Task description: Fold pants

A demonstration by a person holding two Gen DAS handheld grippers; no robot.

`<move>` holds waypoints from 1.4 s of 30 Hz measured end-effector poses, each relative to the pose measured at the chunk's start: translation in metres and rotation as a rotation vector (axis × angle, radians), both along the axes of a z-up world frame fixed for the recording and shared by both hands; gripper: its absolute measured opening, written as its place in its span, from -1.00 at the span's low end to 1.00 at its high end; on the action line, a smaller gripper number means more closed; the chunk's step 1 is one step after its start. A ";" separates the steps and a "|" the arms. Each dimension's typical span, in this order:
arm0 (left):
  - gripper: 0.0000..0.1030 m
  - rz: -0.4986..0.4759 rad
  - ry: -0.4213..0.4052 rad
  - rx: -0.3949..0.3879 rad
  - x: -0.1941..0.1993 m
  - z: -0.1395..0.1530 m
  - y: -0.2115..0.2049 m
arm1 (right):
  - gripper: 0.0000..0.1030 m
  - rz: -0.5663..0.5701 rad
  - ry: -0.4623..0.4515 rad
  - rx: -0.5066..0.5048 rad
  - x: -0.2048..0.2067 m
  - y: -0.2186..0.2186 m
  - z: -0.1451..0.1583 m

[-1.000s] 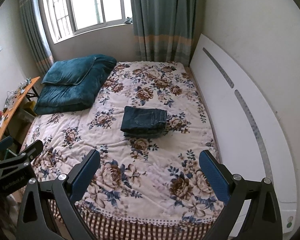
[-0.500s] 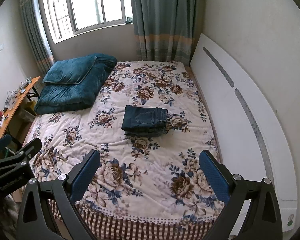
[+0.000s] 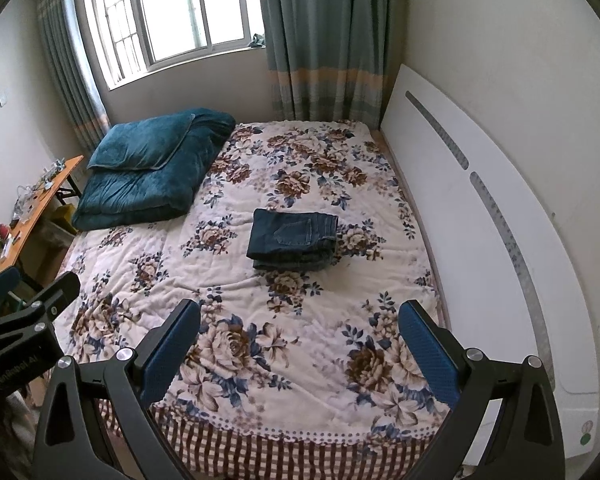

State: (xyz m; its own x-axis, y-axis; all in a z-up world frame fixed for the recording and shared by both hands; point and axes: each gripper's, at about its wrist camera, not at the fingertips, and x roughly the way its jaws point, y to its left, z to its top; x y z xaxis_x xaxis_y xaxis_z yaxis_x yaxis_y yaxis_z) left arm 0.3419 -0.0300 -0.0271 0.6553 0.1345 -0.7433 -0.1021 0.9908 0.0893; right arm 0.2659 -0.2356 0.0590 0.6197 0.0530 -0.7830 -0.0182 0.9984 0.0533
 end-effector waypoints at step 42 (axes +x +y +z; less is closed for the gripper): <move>0.99 -0.005 -0.018 0.006 -0.014 0.007 -0.012 | 0.97 -0.017 -0.004 0.002 -0.016 -0.003 0.002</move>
